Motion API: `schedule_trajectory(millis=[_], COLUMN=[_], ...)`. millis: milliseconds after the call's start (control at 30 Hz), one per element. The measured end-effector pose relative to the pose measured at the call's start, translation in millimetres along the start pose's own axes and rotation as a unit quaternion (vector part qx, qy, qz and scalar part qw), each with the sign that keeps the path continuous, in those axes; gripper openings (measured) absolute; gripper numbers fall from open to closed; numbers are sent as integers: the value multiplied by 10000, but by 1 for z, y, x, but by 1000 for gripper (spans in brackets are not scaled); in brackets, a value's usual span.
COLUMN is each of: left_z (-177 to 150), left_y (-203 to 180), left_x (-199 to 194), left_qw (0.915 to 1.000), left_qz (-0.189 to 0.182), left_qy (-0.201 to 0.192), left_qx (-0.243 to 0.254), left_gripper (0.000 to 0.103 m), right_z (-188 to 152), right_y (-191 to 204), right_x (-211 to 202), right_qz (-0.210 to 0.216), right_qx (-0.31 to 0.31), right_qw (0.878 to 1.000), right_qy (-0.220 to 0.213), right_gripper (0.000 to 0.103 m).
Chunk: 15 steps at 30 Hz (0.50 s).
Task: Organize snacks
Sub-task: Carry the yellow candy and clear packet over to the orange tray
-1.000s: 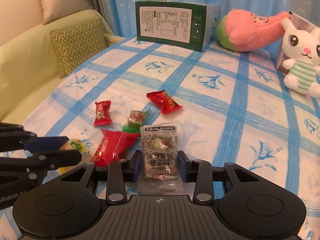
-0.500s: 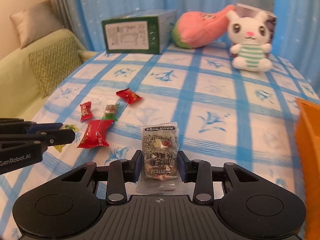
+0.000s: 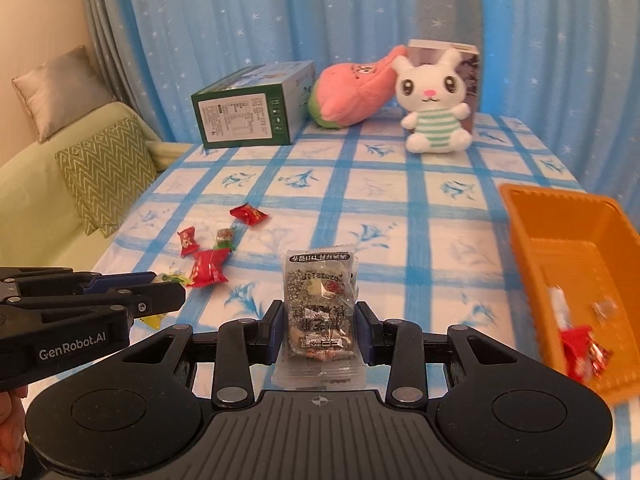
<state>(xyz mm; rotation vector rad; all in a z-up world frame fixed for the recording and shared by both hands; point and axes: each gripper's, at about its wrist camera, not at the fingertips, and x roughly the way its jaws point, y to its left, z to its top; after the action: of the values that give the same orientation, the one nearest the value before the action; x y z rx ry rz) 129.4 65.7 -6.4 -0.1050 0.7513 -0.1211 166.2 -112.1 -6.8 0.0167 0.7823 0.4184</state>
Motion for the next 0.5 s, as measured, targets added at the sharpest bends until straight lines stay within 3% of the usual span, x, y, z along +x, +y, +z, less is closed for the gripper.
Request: schedule_trajectory(millis=[500], left_z=[-22], left_y=[-53], left_x=[-36], left_qw=[9996], left_qz=[-176], left_qy=[70], left_qx=[-193], left_gripper=[19], right_z=[-39], right_y=[-38], right_x=[-76], right_qz=[-415], right_qx=[225], right_qw=[9989], right_qy=[-66], right_gripper=[37])
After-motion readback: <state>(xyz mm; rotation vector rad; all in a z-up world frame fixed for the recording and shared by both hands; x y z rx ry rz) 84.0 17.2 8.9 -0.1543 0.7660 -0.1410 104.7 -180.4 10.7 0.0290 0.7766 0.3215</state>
